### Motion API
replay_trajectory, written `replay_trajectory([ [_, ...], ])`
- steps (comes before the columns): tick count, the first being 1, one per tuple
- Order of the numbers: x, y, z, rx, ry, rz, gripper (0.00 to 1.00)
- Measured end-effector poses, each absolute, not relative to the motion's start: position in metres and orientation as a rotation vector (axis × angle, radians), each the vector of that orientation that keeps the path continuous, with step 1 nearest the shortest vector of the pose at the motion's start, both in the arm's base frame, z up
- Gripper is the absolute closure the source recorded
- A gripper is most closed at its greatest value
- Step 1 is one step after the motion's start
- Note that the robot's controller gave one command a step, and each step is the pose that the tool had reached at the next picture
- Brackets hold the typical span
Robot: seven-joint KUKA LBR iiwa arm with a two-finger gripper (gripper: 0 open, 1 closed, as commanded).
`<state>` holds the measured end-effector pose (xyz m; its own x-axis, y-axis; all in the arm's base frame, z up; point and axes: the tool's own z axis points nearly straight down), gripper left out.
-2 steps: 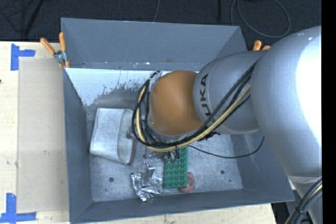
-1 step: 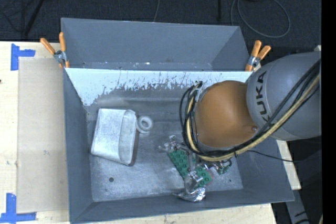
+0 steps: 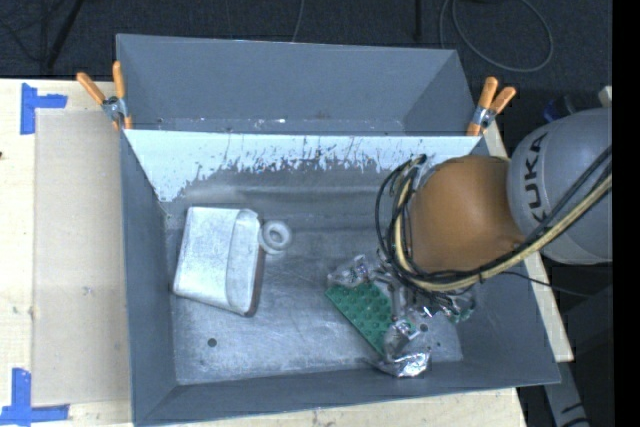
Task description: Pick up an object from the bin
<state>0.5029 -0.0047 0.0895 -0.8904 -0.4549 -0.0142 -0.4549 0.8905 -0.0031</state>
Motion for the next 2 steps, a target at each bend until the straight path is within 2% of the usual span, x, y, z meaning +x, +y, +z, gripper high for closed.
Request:
replay_trajectory([
  [1, 0.502, -0.003, 0.09, -0.731, 3.043, 0.003, 1.0],
  [2, 0.537, -0.002, 0.212, -1.245, 2.879, -0.002, 1.0],
])
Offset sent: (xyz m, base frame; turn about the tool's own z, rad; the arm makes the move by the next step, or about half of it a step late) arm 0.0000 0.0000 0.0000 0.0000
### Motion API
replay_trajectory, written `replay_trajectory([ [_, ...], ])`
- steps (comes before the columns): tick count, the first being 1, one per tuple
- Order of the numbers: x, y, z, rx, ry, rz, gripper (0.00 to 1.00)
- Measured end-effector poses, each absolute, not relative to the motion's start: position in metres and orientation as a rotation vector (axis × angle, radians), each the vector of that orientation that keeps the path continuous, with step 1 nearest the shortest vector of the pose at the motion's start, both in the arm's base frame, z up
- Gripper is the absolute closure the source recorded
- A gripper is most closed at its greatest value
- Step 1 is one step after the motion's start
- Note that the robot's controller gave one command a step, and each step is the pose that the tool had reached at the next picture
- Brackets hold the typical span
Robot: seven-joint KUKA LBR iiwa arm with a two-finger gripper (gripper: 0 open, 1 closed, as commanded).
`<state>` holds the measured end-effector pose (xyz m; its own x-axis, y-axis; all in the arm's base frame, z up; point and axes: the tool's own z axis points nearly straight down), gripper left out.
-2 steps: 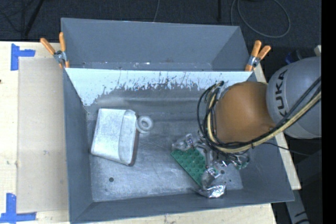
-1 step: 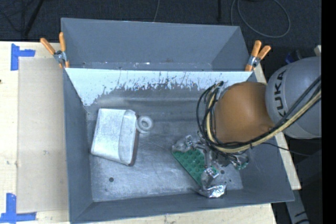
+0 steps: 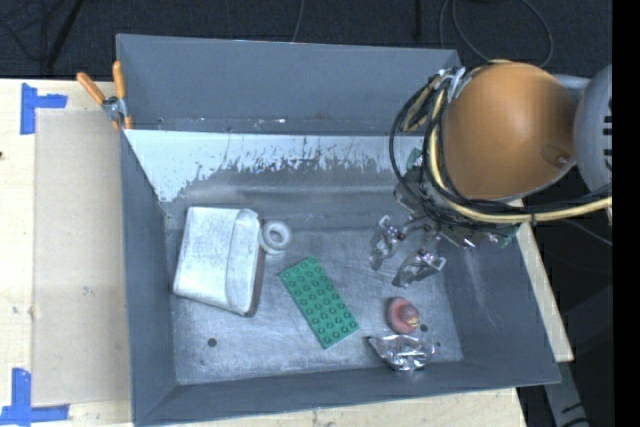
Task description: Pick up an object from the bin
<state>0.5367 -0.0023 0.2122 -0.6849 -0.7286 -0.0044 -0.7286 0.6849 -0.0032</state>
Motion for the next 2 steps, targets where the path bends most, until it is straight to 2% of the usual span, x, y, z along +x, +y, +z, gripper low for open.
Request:
replay_trajectory([
  [1, 0.4766, 0.013, 0.1543, -1.201, 2.914, 0.009, 1.0],
  [2, 0.4798, 0.0118, 0.1571, -1.191, 2.91, 0.004, 0.0],
])
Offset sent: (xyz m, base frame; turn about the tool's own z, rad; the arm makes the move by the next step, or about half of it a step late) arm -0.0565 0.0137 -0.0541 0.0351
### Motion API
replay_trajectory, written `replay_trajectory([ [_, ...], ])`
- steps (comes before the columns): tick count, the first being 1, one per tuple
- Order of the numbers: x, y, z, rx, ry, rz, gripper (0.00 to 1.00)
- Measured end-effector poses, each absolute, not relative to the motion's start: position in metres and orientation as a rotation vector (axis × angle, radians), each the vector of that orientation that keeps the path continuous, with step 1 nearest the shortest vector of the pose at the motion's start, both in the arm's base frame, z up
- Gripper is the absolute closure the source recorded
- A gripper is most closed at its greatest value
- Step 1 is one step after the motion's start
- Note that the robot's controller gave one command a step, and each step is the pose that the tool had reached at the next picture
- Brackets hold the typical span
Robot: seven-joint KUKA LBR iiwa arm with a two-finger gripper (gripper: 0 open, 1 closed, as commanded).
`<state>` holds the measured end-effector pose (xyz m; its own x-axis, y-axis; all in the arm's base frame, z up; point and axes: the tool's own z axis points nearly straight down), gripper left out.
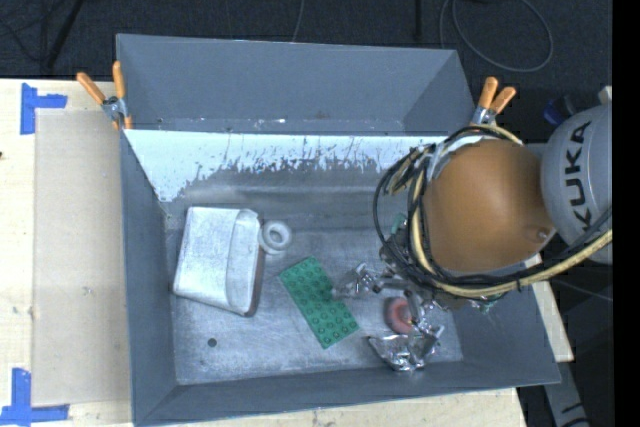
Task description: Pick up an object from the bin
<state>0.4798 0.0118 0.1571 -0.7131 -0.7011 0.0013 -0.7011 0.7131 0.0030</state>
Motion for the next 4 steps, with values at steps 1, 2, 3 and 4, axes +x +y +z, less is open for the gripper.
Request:
replay_trajectory([
  [1, 0.512, 0.067, 0.07, 1.586, -2.713, -0.003, 0.0],
  [2, 0.485, 0.091, 0.11, 1.729, -2.623, -0.003, 0.0],
  [3, 0.546, 0.032, 0.078, 2.033, -2.394, 0.0, 0.0],
  [4, 0.532, 0.041, 0.078, 2.449, -1.966, -0.006, 0.0],
])
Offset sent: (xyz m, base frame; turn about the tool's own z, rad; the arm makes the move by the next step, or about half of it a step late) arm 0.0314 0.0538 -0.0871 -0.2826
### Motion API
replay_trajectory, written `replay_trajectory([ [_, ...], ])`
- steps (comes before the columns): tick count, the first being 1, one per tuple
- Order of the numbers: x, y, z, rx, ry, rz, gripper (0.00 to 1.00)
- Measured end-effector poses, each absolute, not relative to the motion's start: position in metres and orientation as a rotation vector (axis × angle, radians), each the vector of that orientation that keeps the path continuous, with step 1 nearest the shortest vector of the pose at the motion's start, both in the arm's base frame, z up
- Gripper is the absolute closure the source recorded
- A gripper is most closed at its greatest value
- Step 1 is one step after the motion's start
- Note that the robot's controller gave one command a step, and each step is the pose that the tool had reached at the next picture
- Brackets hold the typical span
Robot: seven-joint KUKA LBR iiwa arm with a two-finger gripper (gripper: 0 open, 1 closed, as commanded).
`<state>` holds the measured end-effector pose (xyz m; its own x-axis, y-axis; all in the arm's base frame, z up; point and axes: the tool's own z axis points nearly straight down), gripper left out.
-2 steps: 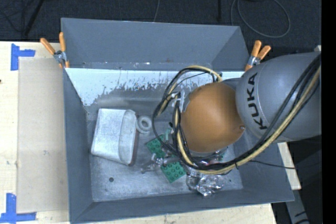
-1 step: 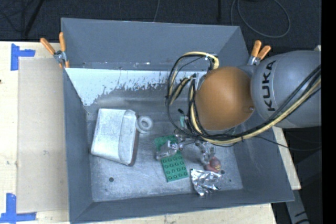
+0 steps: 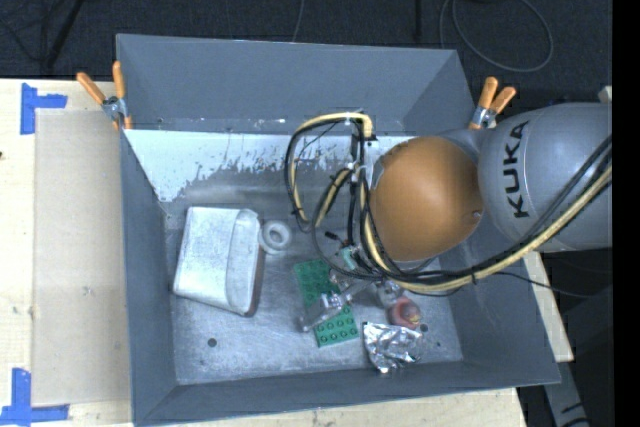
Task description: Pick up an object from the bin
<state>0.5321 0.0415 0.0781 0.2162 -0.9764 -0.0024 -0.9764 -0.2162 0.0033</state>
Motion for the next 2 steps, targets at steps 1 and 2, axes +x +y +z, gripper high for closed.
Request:
replay_trajectory([
  [1, 0.533, 0.041, 0.079, 2.443, -1.973, -0.007, 1.0],
  [2, 0.537, 0.029, 0.184, 2.438, -1.989, 0.005, 1.0],
])
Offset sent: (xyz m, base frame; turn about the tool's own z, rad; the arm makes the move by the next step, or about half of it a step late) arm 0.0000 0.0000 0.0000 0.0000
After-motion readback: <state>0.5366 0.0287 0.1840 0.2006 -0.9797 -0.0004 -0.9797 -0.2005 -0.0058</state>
